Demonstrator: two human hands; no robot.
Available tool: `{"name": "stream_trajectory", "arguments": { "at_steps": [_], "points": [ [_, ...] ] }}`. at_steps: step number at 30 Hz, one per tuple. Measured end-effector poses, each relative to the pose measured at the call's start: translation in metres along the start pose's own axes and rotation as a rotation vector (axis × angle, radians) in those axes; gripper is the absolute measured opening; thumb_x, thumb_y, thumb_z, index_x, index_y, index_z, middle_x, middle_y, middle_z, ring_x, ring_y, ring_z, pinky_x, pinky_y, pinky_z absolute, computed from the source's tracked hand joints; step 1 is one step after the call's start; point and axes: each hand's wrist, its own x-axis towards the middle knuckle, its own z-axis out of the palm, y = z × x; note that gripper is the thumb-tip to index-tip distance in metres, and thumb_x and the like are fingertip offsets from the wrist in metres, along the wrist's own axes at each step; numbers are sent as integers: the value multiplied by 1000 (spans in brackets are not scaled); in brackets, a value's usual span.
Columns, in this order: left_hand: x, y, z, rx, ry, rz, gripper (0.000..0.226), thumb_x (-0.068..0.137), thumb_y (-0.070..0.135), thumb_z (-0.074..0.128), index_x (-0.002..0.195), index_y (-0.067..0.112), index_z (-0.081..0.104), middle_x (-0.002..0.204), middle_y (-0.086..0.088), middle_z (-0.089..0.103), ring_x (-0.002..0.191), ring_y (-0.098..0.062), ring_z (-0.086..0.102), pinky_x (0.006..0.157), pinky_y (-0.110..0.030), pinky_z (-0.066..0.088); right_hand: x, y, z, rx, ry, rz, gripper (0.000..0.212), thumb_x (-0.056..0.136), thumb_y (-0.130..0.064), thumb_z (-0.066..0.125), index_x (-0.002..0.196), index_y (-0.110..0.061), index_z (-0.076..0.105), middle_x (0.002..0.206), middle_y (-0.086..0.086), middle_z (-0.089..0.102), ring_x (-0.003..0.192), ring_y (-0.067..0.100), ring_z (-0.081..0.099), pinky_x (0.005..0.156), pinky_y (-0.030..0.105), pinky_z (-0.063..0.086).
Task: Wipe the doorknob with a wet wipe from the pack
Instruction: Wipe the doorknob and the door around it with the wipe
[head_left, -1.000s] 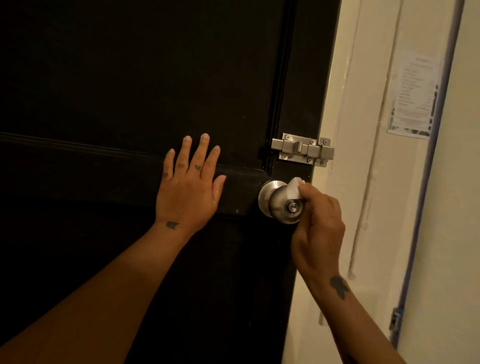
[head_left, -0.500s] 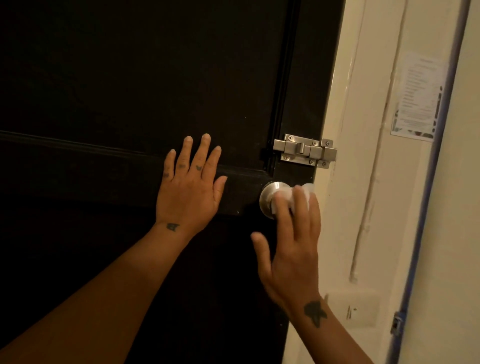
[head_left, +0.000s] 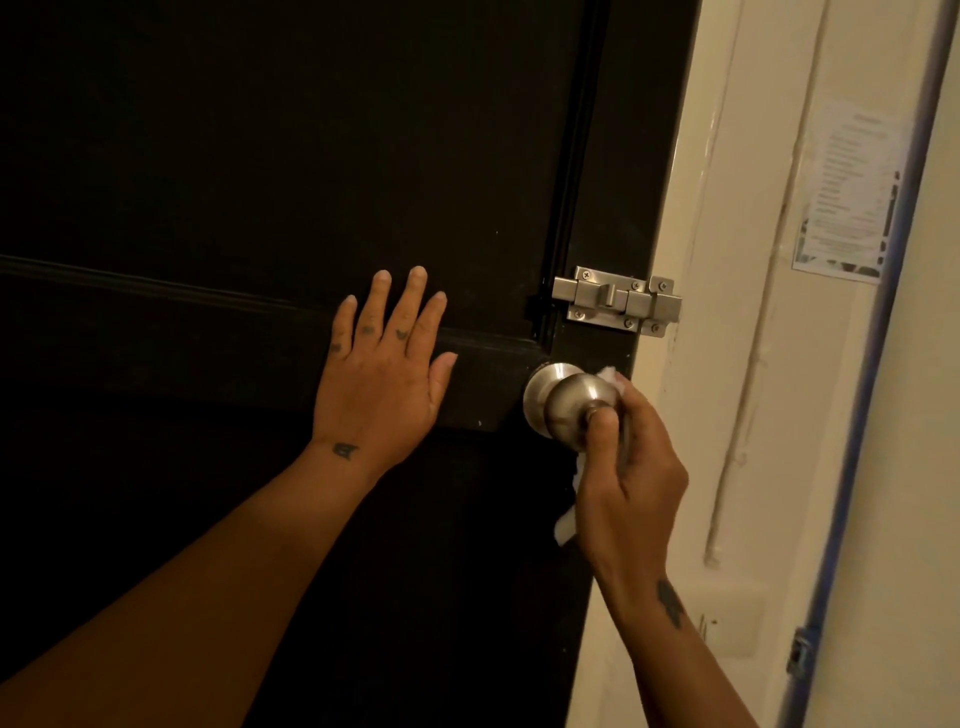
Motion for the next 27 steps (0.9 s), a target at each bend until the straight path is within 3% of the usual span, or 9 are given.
{"name": "stream_trajectory", "arguments": {
  "at_steps": [5, 9, 13, 16, 19, 21, 22, 24, 27],
  "points": [
    [-1, 2, 1, 3, 12, -5, 54, 90, 38, 26, 135, 10, 40, 145, -16, 40, 133, -39, 36, 106, -53, 27, -32, 8, -14, -65, 73, -46, 43, 85, 11, 46, 121, -12, 51, 112, -19, 53, 107, -13, 49, 91, 4, 38],
    [0, 1, 0, 10, 10, -7, 54, 90, 38, 26, 135, 10, 40, 145, -16, 40, 133, -39, 36, 106, -53, 28, -16, 8, -24, -33, 171, -62, 41, 87, 10, 43, 119, -14, 52, 113, -19, 54, 108, -4, 53, 94, 21, 46],
    [-1, 1, 0, 7, -5, -7, 55, 91, 38, 24, 136, 11, 38, 147, -14, 37, 135, -37, 33, 108, -52, 25, 1, -3, -7, -42, 38, -66, 46, 85, 14, 43, 122, -13, 51, 120, 1, 57, 114, 4, 49, 99, 14, 39],
    [-1, 1, 0, 6, -14, -8, 55, 91, 39, 24, 136, 11, 37, 147, -14, 36, 135, -37, 32, 108, -52, 24, -2, -7, 8, -169, -15, -176, 46, 79, 17, 50, 120, -2, 53, 127, 17, 54, 124, 26, 44, 108, 26, 31],
    [-1, 0, 0, -4, -9, -2, 54, 91, 38, 27, 136, 10, 37, 147, -15, 36, 135, -38, 32, 108, -52, 24, -9, -7, 13, -384, -89, -370, 36, 83, -7, 48, 118, 2, 53, 129, 23, 50, 125, 40, 35, 102, 51, 28],
    [-1, 0, -1, -9, -8, 0, 54, 91, 38, 28, 137, 10, 36, 147, -15, 36, 135, -38, 31, 108, -52, 23, -14, -2, 8, -449, -138, -504, 39, 87, -21, 41, 115, 2, 55, 128, 18, 47, 125, 41, 34, 100, 58, 31],
    [-1, 0, -1, -7, -10, 1, 54, 91, 38, 26, 137, 10, 36, 147, -14, 35, 135, -37, 31, 108, -51, 23, -15, 0, 4, -431, -140, -547, 38, 91, -25, 39, 114, 0, 56, 128, 15, 45, 125, 40, 36, 101, 56, 33],
    [-1, 0, 0, -6, -17, 0, 56, 91, 39, 24, 137, 11, 36, 148, -14, 35, 136, -37, 31, 108, -51, 23, -13, 3, -6, -330, -71, -560, 36, 97, -27, 34, 113, -3, 55, 124, 14, 47, 124, 34, 42, 105, 40, 37],
    [-1, 0, 0, -11, -8, -1, 55, 90, 38, 25, 136, 11, 38, 147, -14, 37, 135, -37, 32, 108, -52, 24, 1, 5, -16, -213, 80, -443, 32, 89, -6, 35, 113, 0, 55, 120, 15, 52, 116, 25, 48, 105, 27, 35]
  ]
}}
